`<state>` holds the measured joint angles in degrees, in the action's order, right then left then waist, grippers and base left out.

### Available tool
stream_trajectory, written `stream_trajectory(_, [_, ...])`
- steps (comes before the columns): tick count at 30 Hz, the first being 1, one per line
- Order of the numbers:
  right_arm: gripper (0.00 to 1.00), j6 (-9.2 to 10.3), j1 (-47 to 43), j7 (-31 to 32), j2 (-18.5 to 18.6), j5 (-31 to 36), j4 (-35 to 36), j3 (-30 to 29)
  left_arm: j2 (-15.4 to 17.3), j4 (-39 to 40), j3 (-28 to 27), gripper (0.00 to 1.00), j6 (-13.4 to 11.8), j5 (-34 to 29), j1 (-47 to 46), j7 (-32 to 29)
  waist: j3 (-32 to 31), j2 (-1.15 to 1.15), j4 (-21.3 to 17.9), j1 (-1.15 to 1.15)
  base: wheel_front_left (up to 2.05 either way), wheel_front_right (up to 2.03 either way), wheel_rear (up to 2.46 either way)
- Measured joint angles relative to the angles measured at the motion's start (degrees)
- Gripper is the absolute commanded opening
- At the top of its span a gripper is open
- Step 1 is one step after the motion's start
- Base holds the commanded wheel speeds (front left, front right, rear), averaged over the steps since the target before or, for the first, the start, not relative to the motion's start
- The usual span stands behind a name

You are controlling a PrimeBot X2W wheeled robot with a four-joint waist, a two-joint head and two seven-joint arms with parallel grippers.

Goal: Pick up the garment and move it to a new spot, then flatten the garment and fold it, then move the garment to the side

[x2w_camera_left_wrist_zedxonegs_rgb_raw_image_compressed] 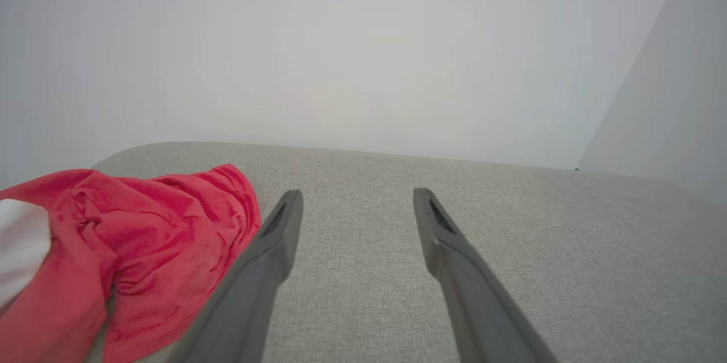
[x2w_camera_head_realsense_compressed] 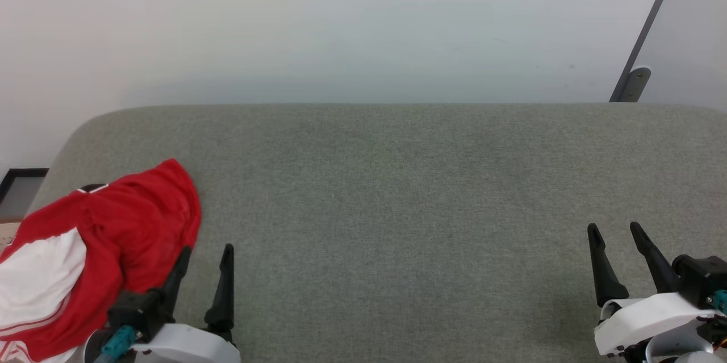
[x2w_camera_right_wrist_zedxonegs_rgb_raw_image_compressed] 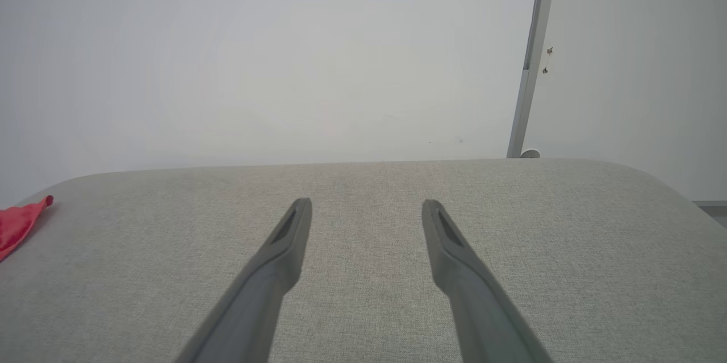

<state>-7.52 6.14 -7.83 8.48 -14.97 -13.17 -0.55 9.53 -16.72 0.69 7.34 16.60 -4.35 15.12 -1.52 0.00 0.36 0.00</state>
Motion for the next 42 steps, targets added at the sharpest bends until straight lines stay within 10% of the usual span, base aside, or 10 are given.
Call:
stream_trajectory(18, [1.0,0.0,0.0,0.4,0.6,0.1,0.4,1.6,-1.0,0.0,-2.8,1.0,-1.1,2.1,0.0,0.0,-0.4,0.0,2.7,0.0,0.0,0.0,0.0])
stream_trajectory(42, [1.0,-0.01,2.0,0.9,1.3,-1.8,-1.2,8.5,-1.2,4.6,-6.6,1.0,-4.9,5.2,2.9,-2.4,-2.4,0.0,20.2,0.0,0.0,0.0,0.0])
